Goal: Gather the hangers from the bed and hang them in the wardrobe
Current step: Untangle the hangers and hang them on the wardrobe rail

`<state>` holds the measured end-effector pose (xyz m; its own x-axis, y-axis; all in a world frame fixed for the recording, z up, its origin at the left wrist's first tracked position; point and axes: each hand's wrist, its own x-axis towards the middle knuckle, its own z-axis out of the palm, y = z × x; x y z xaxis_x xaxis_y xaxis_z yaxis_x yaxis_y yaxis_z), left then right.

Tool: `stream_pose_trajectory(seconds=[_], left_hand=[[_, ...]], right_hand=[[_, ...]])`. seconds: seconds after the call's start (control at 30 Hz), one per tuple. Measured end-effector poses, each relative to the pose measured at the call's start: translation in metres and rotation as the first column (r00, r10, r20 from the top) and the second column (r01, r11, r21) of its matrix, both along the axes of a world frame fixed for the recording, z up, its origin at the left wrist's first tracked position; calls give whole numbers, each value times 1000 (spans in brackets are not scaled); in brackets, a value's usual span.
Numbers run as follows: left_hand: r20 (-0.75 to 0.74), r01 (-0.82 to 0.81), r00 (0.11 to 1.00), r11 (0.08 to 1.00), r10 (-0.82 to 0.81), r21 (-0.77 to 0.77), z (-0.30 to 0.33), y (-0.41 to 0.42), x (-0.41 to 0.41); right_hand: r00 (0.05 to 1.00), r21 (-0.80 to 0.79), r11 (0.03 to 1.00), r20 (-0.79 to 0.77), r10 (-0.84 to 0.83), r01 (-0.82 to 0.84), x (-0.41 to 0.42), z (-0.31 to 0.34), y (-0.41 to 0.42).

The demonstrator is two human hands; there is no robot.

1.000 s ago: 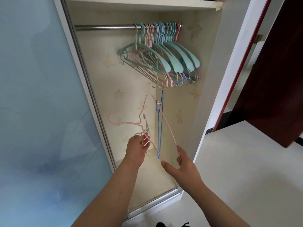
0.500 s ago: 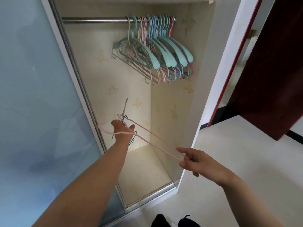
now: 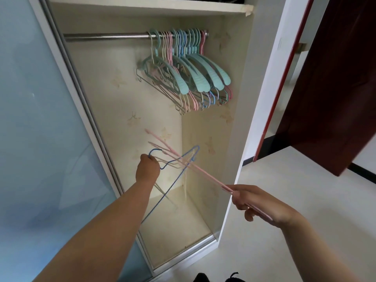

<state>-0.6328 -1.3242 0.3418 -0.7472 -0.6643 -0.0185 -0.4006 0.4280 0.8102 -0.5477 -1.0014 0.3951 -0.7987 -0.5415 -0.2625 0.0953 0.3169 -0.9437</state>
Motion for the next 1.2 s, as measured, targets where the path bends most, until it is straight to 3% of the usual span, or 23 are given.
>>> stream_pose_trajectory(seconds=[0.17,0.27,0.43,0.5,0.6,0.8,1.1,1.2], left_hand=[[-7,62,998,998,-62,31,17,6,-5],[-14,40,999,971,-37,237,22,-8,-10],[86,-101,995,764,60,637,44,-25,-11],[104,-132,991,675,83,726,48,-28,-9],[106,-138,990,628,89,766,52,-32,-6],[74,-145,988,637,136,757,62,-43,-5],[63,-179,971,520,232,835,83,-59,-9],[49,-175,965,494,257,852,88,-55,-7]], right_hand=[[993,-9,994,29,-111,111,-23,3,-28],[990,-85,987,41,-133,136,-44,18,-57],[982,-106,985,148,-118,134,-100,63,-122],[984,-114,984,131,-124,140,-119,81,-145],[983,-178,971,121,-138,158,-149,109,-174],[971,-264,949,206,-120,174,-204,152,-225],[920,-213,903,214,-328,372,-236,124,-228],[917,-141,907,14,-399,397,-210,94,-219]])
